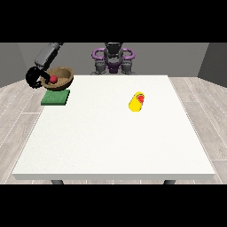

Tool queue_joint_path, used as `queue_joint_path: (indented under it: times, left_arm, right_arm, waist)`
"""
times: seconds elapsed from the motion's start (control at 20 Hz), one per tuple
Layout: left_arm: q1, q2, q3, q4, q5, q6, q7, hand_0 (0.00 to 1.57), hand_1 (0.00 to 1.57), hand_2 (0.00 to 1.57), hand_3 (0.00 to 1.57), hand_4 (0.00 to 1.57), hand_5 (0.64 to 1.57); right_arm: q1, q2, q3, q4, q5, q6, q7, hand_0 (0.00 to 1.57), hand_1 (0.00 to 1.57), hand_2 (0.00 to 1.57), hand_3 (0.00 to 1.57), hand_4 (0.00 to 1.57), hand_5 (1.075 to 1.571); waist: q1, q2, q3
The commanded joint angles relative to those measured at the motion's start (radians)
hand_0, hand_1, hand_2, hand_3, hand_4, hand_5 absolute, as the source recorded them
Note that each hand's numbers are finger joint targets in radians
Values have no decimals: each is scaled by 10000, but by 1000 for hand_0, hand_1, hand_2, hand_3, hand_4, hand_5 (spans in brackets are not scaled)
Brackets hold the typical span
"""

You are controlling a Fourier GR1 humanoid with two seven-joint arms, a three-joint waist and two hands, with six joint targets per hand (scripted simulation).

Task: Pick the cup and pour the ball into the bowl, then pick the bowl and place it on the pad

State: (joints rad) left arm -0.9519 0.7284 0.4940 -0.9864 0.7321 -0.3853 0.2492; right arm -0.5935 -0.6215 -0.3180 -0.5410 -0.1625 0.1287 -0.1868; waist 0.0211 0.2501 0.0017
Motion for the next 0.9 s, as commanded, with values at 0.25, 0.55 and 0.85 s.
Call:
queue_joint_path:
  times: [0.25, 0.55, 0.85]
  left_arm:
    - [-362, -63, -180, -1961, 492, 805, 306, 0, 0, 0, 0, 0, 1570]
    - [-693, 268, -164, -3246, 1184, 1166, 1134, 0, 0, 0, 0, 0, 1567]
    - [286, 197, -114, -4327, 1053, 1523, 1070, 0, 0, 0, 0, 0, 1563]
  right_arm:
    - [-79, -724, -579, 1395, -24, 495, -1639, 1571, 1571, 1571, 537, 1163, 1563]
    - [-747, -1680, -1460, 2393, -493, -427, -1057, 1571, 1571, 1571, 1141, 0, 1554]
    - [-895, -2437, -1550, 2478, -509, 47, -1124, 346, 346, 491, 709, 0, 1465]
  waist:
    - [580, 1139, 9]
    - [1126, 2048, 29]
    - [837, 1843, 10]
